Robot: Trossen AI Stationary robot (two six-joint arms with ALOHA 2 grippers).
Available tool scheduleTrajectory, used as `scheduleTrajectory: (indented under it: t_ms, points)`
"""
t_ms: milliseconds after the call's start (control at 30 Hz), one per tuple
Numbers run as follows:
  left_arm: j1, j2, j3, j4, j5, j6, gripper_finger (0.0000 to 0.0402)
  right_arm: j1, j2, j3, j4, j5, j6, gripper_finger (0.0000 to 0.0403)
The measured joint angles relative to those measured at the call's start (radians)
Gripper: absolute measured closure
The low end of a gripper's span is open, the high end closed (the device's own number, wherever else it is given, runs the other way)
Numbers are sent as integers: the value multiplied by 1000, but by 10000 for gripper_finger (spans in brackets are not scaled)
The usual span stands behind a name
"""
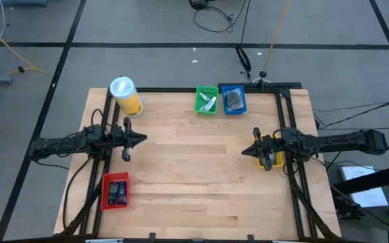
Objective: Pick & Place Travel size toiletries
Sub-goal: Return to Home Position
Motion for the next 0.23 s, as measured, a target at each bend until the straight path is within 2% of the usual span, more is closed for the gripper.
scheduleTrajectory:
  t_ms: [233]
  points:
    - [0, 0, 0, 0, 1, 0, 382, 3, -3, 0, -4, 1, 21, 403]
